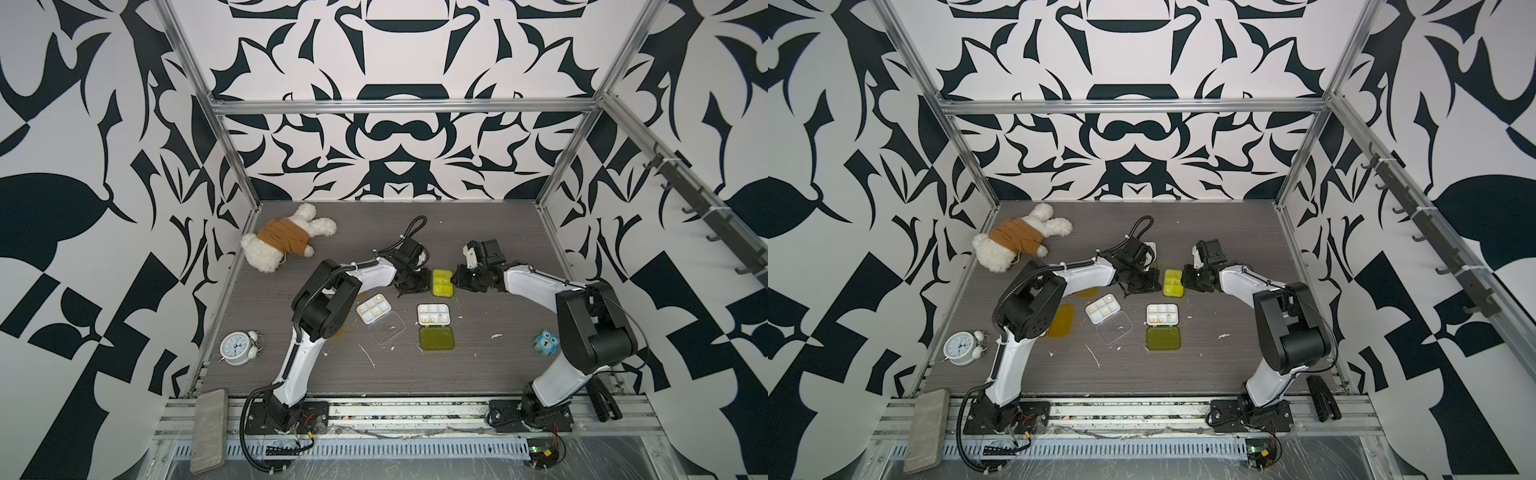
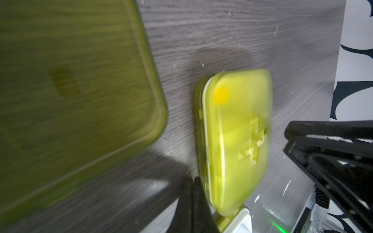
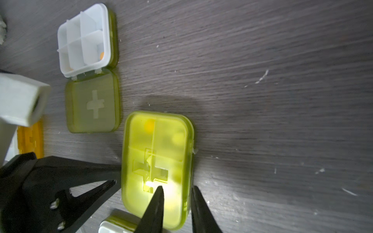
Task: Close pillboxes
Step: Close the lid on the pillbox.
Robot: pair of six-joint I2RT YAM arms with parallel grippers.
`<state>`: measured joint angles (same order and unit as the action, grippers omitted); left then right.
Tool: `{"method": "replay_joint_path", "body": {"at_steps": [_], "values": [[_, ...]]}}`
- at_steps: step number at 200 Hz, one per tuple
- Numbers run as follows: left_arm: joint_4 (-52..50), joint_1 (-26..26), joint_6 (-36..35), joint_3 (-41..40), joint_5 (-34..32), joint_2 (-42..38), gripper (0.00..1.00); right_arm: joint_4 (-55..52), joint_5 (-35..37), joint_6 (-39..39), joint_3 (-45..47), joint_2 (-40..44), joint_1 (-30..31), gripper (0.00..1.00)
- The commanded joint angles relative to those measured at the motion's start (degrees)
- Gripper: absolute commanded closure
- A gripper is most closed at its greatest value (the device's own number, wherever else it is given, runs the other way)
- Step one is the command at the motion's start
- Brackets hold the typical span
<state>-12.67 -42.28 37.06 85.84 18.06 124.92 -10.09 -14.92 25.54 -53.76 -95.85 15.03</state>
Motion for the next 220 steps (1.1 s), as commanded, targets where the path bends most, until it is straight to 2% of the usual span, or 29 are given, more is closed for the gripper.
{"method": "replay_joint_path", "body": {"at_steps": [1,35,67,100,158,220], "values": [[-1.66,-0.09,-0.84,-1.27,-0.69,-3.4,1.0,-0.28,1.02,-0.35,-2.48,0.23,0.71,0.73],[-2.89,-0.03,-2.16,-2.74,-2.95,-6.39,1.0,-3.18,4.09,-1.26,-4.48,-0.5,1.86,0.7],[-1.31,0.44,-2.28,-7.01,-4.59,-11.33,1.0,-9.83,11.83,-3.73,-9.17,-3.36,4.58,0.63],[0.71,0.53,-2.68,-13.51,-7.58,-17.09,0.99,-15.07,21.03,-6.54,-13.88,-6.47,8.52,0.6],[0.44,1.36,-4.58,-20.62,-11.11,-24.38,0.98,-17.72,22.29,-7.9,-18.45,-9.01,11.32,0.58],[0.37,2.46,-5.67,-23.54,-11.68,-27.15,0.98,-18.64,22.78,-8.61,-20.6,-12.05,11.74,0.59]]}}
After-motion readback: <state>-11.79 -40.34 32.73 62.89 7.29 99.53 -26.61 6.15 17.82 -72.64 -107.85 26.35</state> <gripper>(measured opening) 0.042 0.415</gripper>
